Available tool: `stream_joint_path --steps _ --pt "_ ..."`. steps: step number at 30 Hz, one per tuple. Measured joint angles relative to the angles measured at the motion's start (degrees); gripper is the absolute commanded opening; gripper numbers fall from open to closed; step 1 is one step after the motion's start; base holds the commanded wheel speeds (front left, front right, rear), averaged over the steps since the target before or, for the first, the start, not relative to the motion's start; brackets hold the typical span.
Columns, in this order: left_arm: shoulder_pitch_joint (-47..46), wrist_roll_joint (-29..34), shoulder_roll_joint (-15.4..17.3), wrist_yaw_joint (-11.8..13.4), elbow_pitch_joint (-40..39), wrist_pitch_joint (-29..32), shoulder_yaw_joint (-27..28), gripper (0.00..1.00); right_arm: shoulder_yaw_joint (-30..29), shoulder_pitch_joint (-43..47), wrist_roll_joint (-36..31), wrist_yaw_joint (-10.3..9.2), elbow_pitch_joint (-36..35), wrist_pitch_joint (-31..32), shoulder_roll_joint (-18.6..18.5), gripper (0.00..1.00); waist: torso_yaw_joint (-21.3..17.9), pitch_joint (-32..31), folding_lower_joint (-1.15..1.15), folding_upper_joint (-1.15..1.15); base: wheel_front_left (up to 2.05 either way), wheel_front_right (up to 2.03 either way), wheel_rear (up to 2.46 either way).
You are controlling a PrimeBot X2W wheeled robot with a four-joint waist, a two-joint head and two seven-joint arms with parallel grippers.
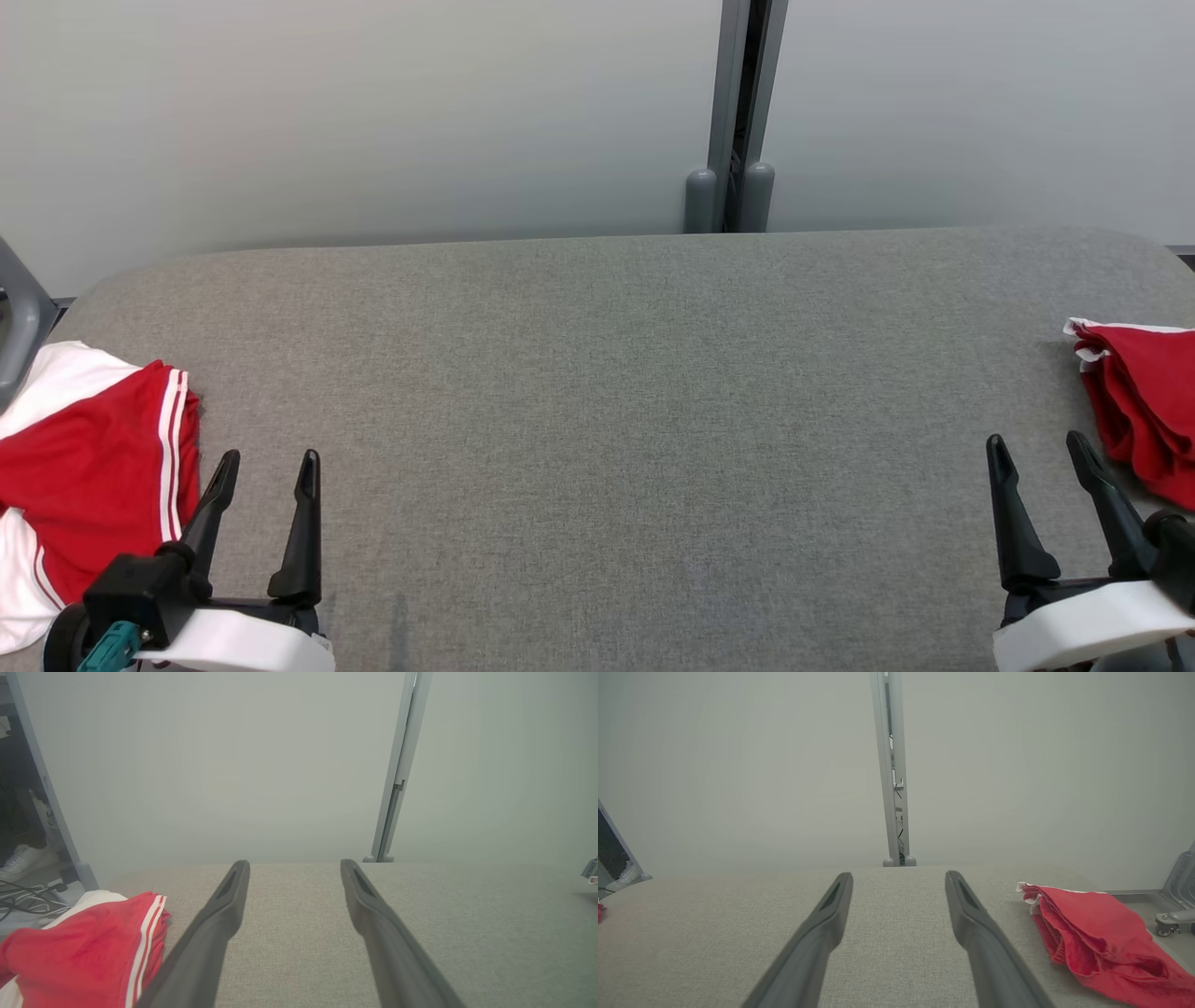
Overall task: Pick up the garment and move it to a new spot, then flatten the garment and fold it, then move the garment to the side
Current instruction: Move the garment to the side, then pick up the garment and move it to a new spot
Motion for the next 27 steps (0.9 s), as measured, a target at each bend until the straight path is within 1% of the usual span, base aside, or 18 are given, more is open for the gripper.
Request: stream_joint_path --steps 21,27 --pt "-0.60 -0.41 0.22 0.32 0.33 -0.36 -0.69 1.00 -0.03 -0.05 0.04 0.00 0.74 0.27 0.00 1.00 -0.04 0.45 0.00 0.00 0.00 0.00 0.00" --pt "-1.44 -0.60 0.12 0.29 0.44 -0.63 -0.99 1.00 -0.56 0.00 -0.04 0.00 0.36 0.30 0.00 1.00 0.98 0.67 0.00 0.00 0.00 0.00 0.00"
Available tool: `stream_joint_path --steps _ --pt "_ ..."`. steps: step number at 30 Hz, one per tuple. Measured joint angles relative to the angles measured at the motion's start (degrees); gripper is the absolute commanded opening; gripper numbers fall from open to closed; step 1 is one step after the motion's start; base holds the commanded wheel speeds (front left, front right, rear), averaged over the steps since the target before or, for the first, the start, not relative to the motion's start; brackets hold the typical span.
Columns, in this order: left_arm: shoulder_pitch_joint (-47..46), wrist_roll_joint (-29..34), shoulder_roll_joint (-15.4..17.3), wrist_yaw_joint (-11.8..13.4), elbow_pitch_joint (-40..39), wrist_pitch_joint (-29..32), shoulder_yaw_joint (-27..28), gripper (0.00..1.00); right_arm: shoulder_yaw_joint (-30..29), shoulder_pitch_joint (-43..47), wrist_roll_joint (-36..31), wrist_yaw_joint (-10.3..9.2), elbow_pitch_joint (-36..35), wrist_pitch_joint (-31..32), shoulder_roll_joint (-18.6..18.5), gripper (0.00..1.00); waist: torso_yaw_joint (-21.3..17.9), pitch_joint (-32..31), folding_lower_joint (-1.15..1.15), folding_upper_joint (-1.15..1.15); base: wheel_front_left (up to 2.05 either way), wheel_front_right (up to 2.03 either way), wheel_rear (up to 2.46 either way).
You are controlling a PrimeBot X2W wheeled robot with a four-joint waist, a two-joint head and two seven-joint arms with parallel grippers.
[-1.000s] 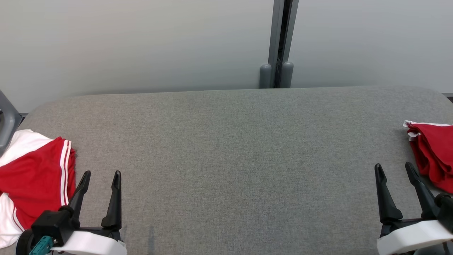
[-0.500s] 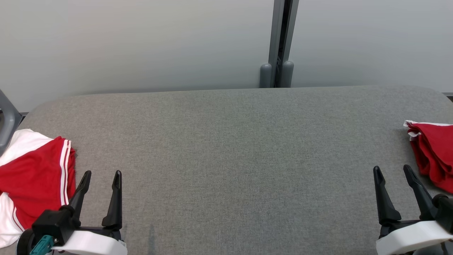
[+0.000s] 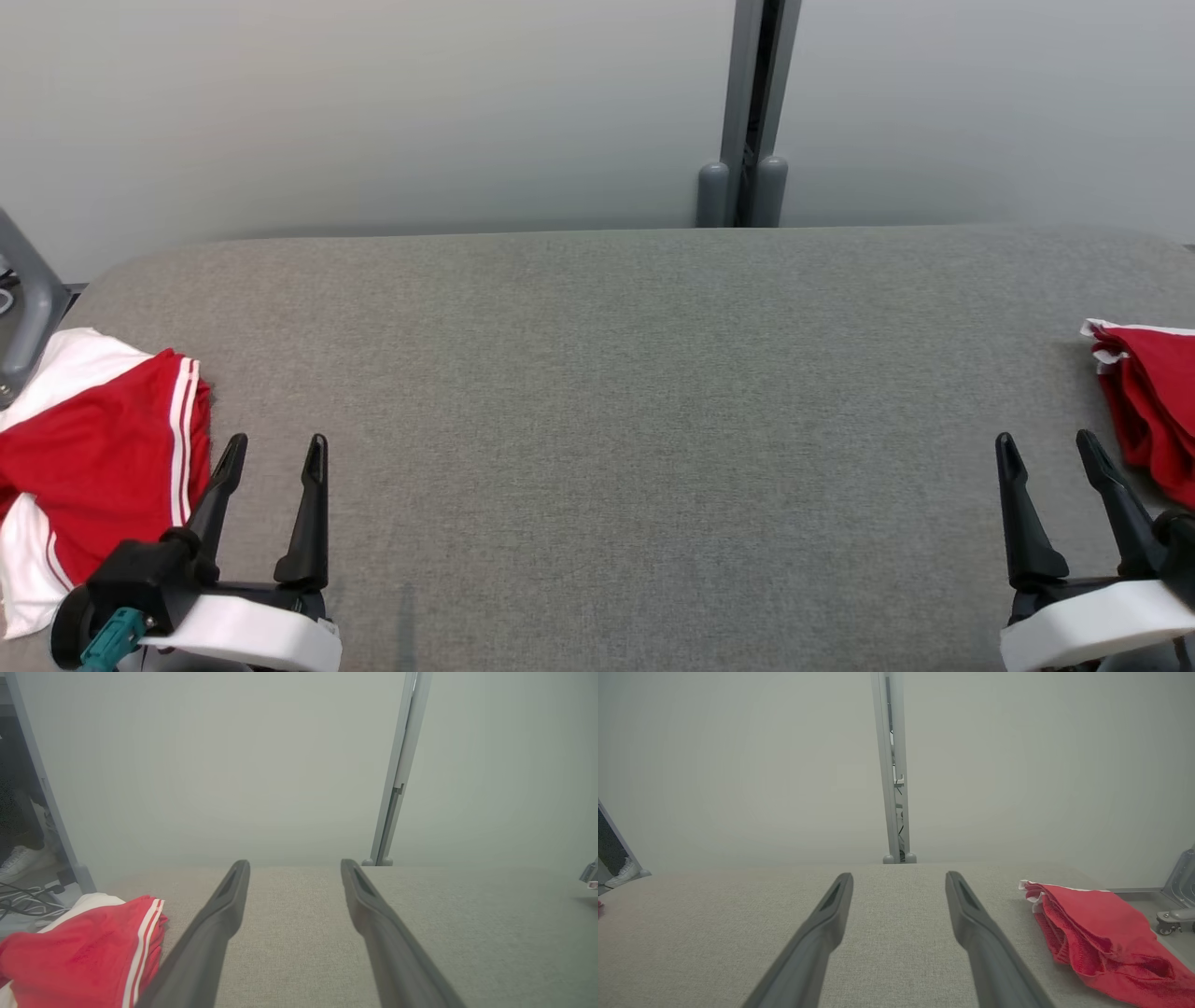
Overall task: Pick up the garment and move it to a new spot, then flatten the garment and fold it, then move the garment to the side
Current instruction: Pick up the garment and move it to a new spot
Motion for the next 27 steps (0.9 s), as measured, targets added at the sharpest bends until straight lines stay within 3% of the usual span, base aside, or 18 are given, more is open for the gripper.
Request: stream_joint_path --steps 6,21,27 --pt "-2.53 0.19 -0.63 0.03 -0.22 -1.18 -0.21 1.00 0.31 -0.10 -0.51 -0.01 -1.33 -0.01 0.00 1.00 3.93 0.72 0.00 0.00 0.00 0.00 0.00" --pt "-3.64 -0.87 -2.05 -0.58 1.45 -3.77 3.23 1.00 4.85 -4.06 -1.70 -0.01 -2.12 0.73 0.05 1.00 20.10 3.18 0.00 0.00 0.00 0.00 0.00" --pt "-3.66 -0.80 -3.36 -1.23 2.03 -3.87 3.93 1.00 5.53 -4.85 -1.68 -0.01 -1.56 0.75 0.04 1.00 24.32 4.17 0.00 0.00 0.00 0.00 0.00"
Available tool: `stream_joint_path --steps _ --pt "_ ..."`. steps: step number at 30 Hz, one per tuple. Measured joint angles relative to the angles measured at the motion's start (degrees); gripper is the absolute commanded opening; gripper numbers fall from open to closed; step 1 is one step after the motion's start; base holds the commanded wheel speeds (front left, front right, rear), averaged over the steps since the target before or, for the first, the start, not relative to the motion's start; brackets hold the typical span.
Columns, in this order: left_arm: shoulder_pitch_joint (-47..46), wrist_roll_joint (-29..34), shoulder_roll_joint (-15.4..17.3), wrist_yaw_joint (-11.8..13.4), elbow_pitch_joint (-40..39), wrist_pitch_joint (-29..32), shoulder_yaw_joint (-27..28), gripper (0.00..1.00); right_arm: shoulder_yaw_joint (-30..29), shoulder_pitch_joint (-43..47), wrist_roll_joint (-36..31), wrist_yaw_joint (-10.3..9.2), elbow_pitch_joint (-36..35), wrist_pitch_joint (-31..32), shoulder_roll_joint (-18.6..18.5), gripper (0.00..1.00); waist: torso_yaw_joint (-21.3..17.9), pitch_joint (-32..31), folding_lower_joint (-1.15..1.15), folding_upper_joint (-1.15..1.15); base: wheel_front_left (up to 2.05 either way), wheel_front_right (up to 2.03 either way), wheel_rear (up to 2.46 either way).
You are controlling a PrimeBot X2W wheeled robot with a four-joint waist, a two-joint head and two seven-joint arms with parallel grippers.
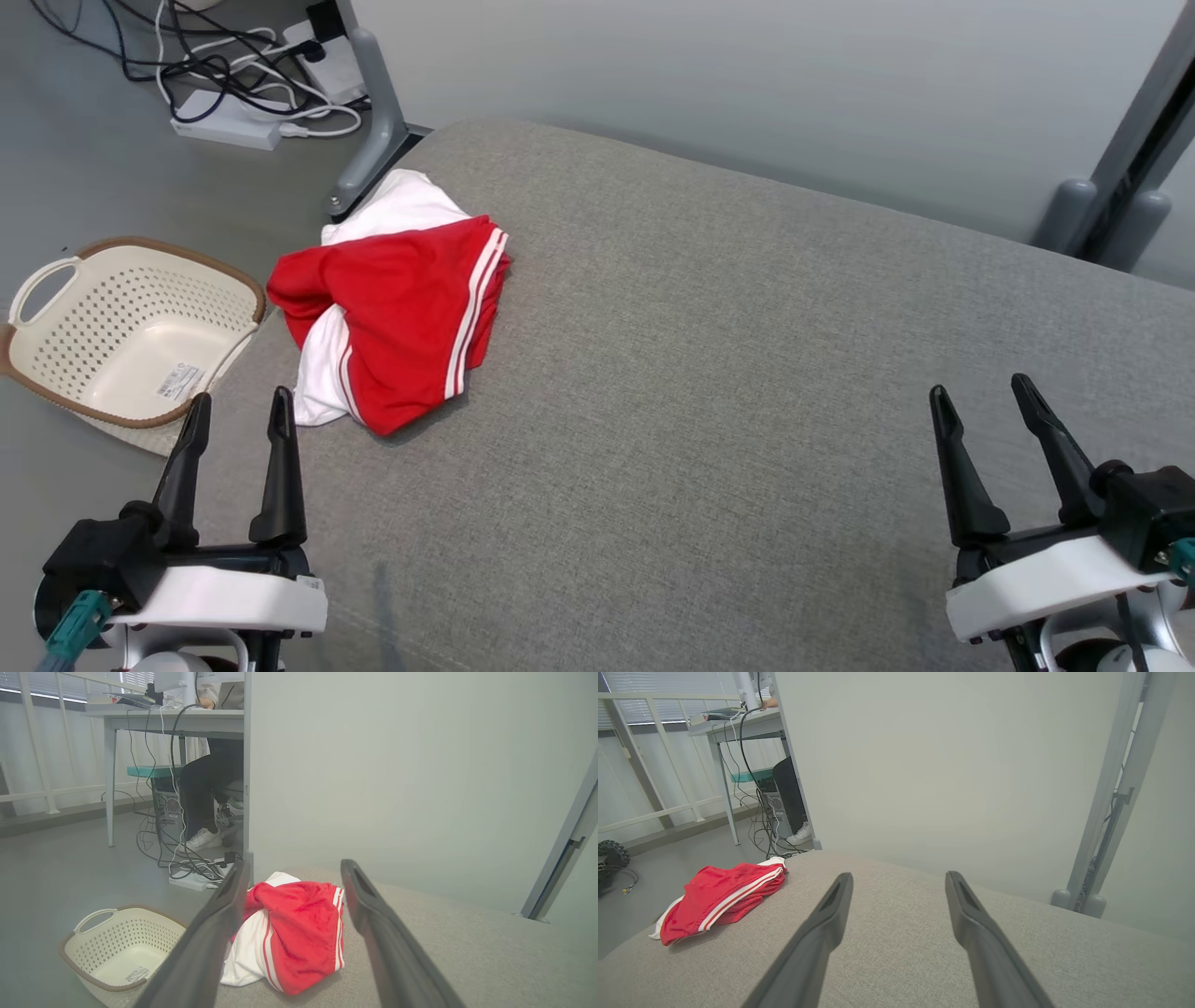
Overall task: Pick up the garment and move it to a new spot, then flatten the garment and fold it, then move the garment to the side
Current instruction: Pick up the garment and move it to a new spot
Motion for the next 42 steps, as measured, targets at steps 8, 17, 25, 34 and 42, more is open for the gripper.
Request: stream_joint_path --steps 8,17,25,34,42 --pt "-0.78 1.21 -1.22 -0.94 0.09 -0.14 1.40 1.00 0.55 -0.77 0.04 0.00 0.52 0.00 0.00 1.00 0.96 0.80 0.00 0.00 0.00 0.00 0.00" --pt "-2.74 2.14 -2.48 -1.92 0.04 -0.15 3.47 1.00 1.37 -1.52 -0.04 0.00 0.24 0.71 0.01 1.00 0.12 1.80 0.00 0.00 0.00 0.00 0.00" --pt "-14.09 0.60 -0.44 -4.16 7.13 2.23 4.71 1.00 2.85 -4.41 -1.58 0.00 -1.44 2.38 -0.88 1.00 -1.92 5.59 0.00 0.00 0.00 0.00 0.00" --pt "-25.43 -4.41 0.77 -9.46 32.79 8.38 4.28 1.00 4.74 -8.04 -2.32 0.00 -2.07 3.65 -2.33 1.00 -6.74 11.54 0.00 0.00 0.00 0.00 0.00" --pt "-32.54 -5.70 1.00 -12.01 52.42 12.80 1.18 1.00 5.94 -10.48 -2.38 0.00 -2.20 4.14 -2.96 1.00 -10.95 16.65 0.00 0.00 0.00 0.00 0.00"
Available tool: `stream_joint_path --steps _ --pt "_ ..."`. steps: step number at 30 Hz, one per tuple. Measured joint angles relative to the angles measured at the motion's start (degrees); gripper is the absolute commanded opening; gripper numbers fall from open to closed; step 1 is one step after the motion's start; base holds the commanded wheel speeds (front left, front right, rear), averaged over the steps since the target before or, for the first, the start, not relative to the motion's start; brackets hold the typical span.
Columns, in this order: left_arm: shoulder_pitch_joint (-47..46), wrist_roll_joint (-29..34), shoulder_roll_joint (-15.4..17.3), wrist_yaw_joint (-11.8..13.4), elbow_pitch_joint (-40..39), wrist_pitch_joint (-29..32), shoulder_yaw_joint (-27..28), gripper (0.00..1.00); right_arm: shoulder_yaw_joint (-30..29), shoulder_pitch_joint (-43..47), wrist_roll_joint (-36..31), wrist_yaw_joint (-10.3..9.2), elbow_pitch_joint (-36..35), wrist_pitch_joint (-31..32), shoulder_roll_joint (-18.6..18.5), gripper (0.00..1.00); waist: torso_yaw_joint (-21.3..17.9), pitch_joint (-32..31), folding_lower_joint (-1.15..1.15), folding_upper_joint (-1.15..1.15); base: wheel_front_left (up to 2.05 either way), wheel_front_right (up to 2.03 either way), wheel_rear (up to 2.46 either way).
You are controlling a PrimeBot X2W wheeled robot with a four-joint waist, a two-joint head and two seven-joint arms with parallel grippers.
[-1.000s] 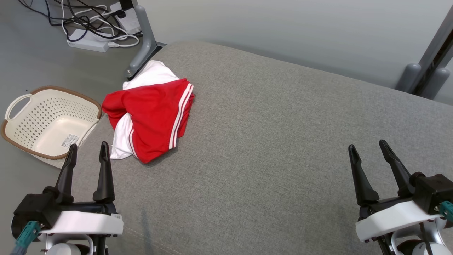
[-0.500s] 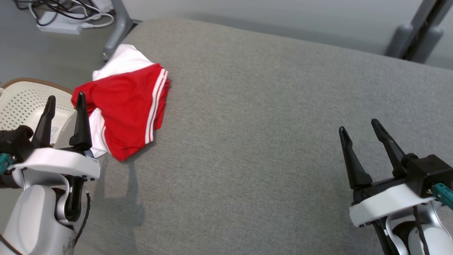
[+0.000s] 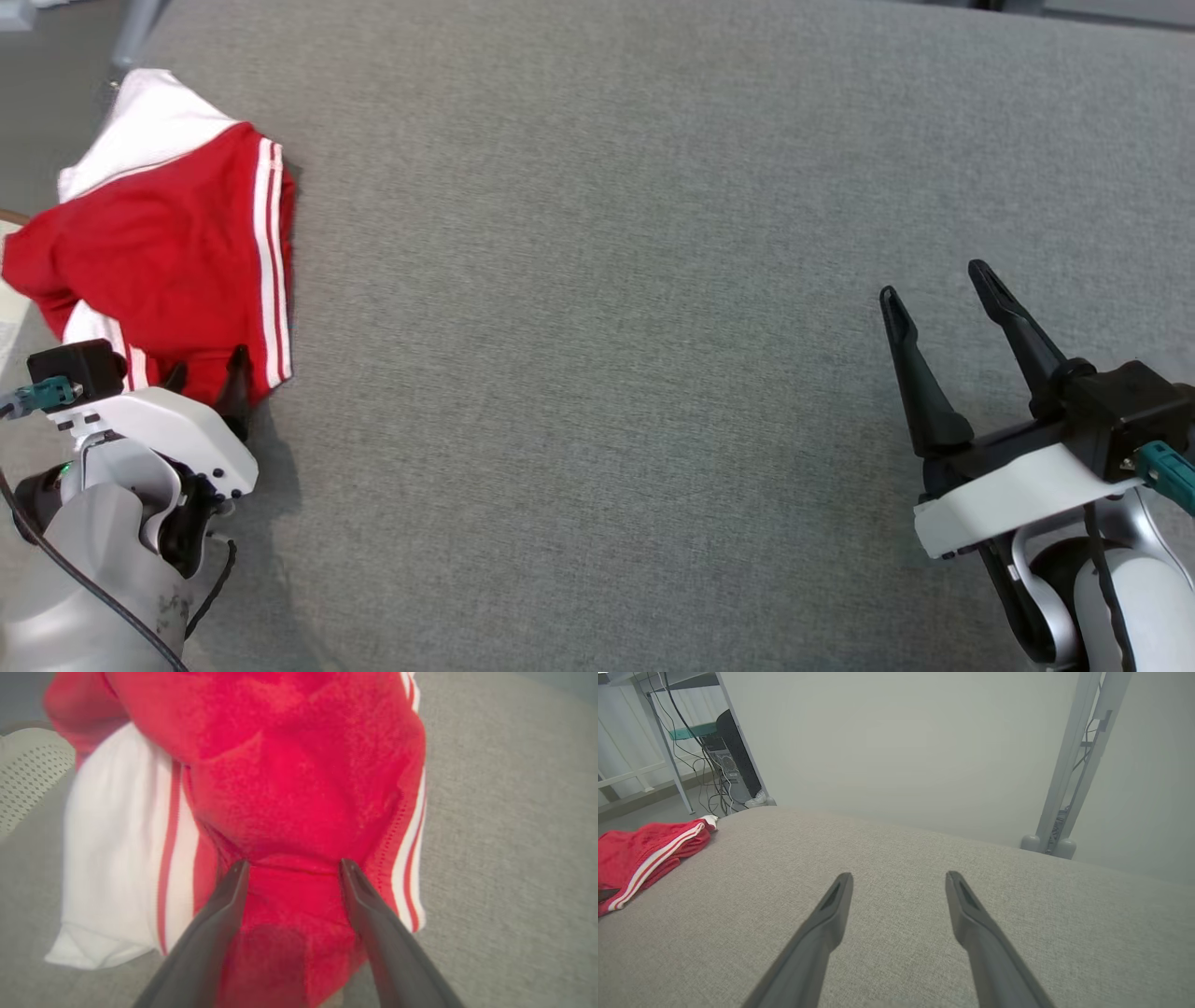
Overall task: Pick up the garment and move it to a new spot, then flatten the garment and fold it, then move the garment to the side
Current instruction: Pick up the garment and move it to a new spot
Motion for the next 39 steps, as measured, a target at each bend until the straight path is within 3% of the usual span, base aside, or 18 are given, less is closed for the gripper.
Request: stream_joint_path --steps 3,4,5,6,14,19,24,28,33,39 --pt "-3.35 -1.53 0.18 -0.52 6.03 1.53 -0.36 1.00 0.21 -0.98 -0.04 0.00 0.07 0.11 0.05 1.00 -1.53 1.71 0.00 0.00 0.00 0.00 0.00" --pt "-4.09 -1.90 0.35 -0.54 7.02 1.59 -0.44 0.89 0.13 -1.09 -0.04 0.00 0.10 0.04 0.07 1.00 -1.86 1.99 0.00 0.00 0.00 0.00 0.00" --pt "-4.77 -2.01 0.48 -0.68 7.71 1.16 -0.54 0.18 0.07 -1.13 -0.04 0.00 0.18 -0.11 0.12 1.00 -2.13 2.23 0.00 0.00 0.00 0.00 0.00" --pt "-5.26 -2.12 0.55 -0.74 8.40 0.66 -0.65 0.00 0.09 -1.17 -0.05 0.00 0.26 -0.18 0.22 1.00 -2.37 2.37 0.00 0.00 0.00 0.00 0.00" --pt "-6.09 -3.31 1.75 -0.45 10.27 -10.05 0.63 0.00 -0.62 -1.46 -0.05 0.00 1.10 -1.92 0.96 1.00 -3.14 0.98 0.00 0.00 0.00 0.00 0.00" --pt "-5.82 -3.25 2.92 0.76 5.80 -12.74 2.72 0.00 -1.22 -0.75 0.19 0.00 2.27 -3.30 1.72 1.00 -3.60 -1.29 0.00 0.00 0.00 0.00 0.00" --pt "-0.57 -0.44 3.91 4.34 -7.45 -12.94 6.33 0.00 -1.49 0.63 0.84 0.00 3.08 -4.53 2.27 1.00 -4.34 -3.90 0.00 0.00 0.00 0.00 0.00" --pt "6.52 1.96 2.35 6.33 -18.26 -12.93 7.75 0.00 -1.59 1.64 1.35 0.00 3.94 -5.48 2.52 1.00 -5.61 -5.56 0.00 0.00 0.00 0.00 0.00" --pt "15.09 4.47 0.76 9.68 -30.87 -12.74 7.19 0.00 -1.68 3.08 2.13 0.00 4.56 -6.28 2.76 1.00 -7.65 -7.60 0.00 0.00 0.00 0.00 0.00" --pt "23.44 6.58 0.25 13.50 -45.51 -8.00 5.15 0.00 -1.55 4.07 2.72 0.00 4.88 -6.93 2.85 1.00 -10.81 -9.45 0.00 0.00 0.00 0.00 0.00"
